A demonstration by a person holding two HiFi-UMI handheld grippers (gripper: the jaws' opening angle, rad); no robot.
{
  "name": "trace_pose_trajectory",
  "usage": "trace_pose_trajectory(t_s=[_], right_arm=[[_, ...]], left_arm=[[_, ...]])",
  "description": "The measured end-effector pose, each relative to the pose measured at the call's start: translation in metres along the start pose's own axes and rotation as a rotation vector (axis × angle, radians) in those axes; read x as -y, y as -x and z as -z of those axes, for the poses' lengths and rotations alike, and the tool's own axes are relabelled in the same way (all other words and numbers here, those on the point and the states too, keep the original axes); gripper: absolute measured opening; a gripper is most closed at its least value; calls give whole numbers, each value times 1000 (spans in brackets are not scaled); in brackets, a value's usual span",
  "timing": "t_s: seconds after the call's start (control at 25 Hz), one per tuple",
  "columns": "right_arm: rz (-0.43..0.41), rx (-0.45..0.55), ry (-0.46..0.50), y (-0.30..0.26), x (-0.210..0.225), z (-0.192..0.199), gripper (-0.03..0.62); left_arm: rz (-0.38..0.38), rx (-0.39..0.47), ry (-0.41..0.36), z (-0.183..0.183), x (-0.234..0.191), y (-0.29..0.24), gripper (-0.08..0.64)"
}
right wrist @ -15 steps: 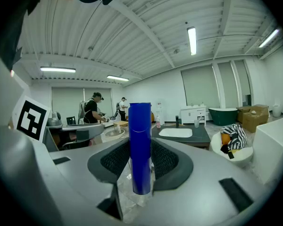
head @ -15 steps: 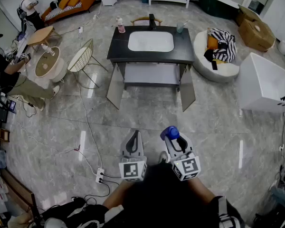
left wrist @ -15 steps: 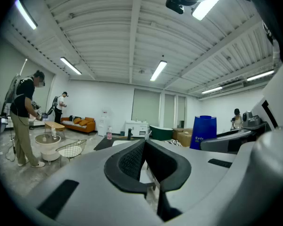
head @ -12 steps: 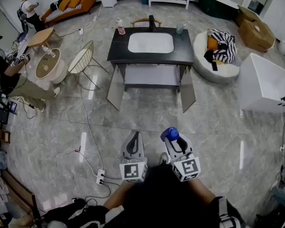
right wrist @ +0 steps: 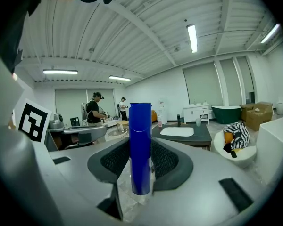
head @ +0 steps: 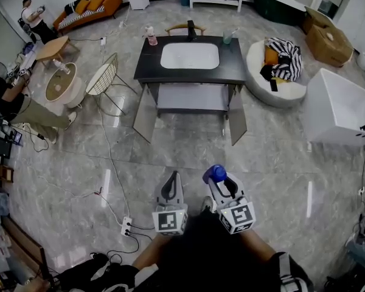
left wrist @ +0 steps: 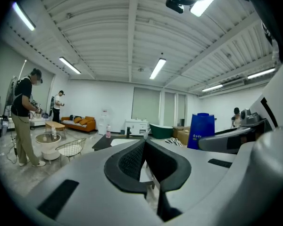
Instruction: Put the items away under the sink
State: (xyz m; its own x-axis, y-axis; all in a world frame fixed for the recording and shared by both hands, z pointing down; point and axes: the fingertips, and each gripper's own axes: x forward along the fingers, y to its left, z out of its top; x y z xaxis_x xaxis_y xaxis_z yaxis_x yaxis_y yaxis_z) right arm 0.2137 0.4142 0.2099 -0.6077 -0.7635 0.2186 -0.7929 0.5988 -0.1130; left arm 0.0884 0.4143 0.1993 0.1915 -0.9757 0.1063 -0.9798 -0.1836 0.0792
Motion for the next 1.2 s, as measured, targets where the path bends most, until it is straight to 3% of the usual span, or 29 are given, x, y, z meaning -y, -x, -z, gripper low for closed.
trace_pose_trajectory(t_s=[0.36,0.56,0.8,1.2], right_arm=[[-41,7,22,-6,34,1,141],[-41,-1,8,-25,42,1,141],[-4,-3,12,-79,50,-5,141],[91,14,-16,-203,38,-37,141]], left_arm=[[-15,9,-29,-2,26,-21,15],[-14,1,-31,1,16,-36,15],[-13,-9,-16,4,-31,-85,15],[111,-32,-83,-11,-139,-182,15]])
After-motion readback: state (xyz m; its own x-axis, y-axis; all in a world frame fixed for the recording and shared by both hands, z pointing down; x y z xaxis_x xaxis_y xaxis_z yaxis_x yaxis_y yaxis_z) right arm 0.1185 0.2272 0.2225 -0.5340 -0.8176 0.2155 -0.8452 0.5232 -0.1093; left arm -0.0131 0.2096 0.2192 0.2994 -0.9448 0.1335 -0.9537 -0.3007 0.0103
